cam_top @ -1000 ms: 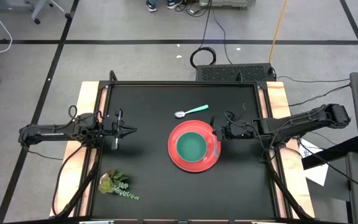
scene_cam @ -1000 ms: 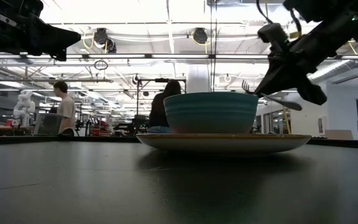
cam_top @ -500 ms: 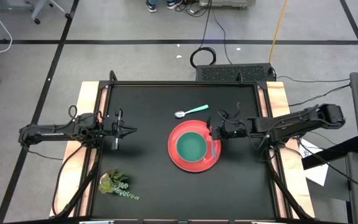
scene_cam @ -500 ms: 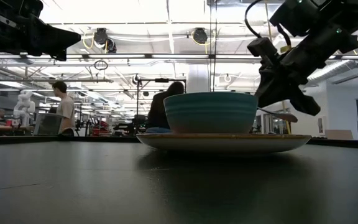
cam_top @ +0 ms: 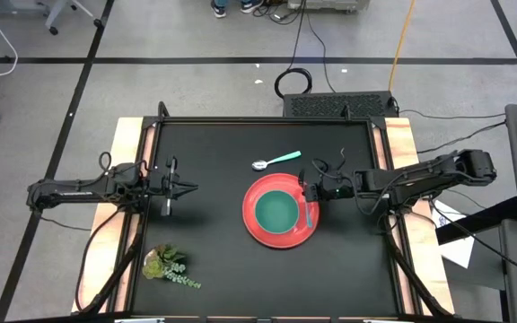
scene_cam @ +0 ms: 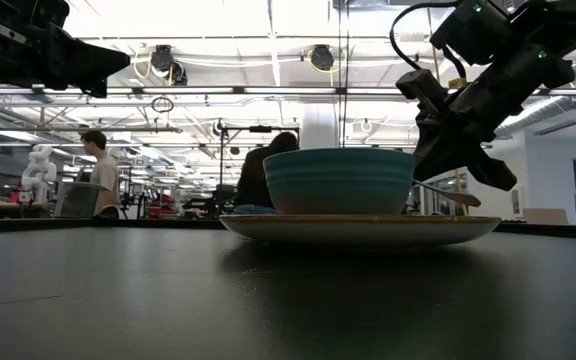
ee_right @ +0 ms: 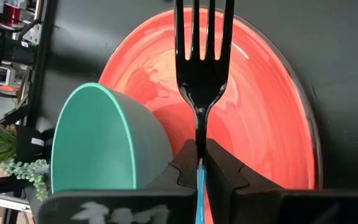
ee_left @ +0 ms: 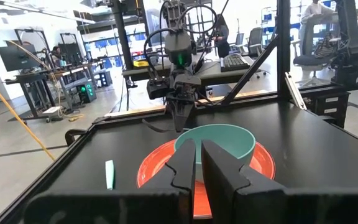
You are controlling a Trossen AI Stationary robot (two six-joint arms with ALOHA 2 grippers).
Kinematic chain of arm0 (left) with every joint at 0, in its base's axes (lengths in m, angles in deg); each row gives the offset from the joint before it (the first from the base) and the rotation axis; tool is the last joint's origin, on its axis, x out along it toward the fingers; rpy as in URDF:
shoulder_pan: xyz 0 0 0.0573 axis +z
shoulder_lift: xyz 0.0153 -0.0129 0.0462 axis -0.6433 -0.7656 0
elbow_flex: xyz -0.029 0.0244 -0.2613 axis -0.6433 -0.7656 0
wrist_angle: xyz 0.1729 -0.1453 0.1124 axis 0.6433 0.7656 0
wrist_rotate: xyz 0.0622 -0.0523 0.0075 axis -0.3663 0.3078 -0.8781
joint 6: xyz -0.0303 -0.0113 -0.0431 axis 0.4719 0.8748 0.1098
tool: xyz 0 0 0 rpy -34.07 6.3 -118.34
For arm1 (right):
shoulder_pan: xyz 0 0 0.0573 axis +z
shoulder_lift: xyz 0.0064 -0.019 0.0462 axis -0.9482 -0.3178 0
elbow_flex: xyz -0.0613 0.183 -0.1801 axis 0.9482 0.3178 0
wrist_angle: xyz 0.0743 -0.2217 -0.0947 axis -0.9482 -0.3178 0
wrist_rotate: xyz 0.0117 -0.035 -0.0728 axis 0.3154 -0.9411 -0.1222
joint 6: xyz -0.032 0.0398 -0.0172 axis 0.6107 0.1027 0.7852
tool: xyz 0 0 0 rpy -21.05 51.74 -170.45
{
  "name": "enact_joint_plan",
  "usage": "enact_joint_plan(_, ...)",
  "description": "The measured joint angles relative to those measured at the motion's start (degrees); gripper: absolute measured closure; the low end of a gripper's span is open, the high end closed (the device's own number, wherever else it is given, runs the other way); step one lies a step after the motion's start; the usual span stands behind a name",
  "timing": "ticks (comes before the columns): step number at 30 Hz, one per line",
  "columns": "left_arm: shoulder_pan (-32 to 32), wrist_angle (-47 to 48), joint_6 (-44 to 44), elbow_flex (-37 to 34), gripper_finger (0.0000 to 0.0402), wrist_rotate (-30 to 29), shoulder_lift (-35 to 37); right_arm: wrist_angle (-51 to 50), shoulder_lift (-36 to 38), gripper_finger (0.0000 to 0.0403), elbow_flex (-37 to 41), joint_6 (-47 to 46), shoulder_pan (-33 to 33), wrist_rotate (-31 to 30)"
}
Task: Set table place
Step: Put the blue fork on the orange plate to the right of the green bowl
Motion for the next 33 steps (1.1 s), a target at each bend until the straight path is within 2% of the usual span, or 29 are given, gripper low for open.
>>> enact_joint_plan(10,0.0,0.0,0.1,0.0,0.0369,0.0,0.0,0.3,-3.1,0.0402,0.0,0.2,-0.5,0.1)
enact_joint_plan(17,0.0,-0.1,0.1,0.0,0.0369,0.0,0.0,0.5,-3.1,0.0402,0.0,1.4,-2.7,2.8)
enact_joint_plan(33,0.0,-0.1,0.0,0.0,0.0369,0.0,0.0,1.8,-5.7,0.0402,0.0,0.4,-3.3,4.5)
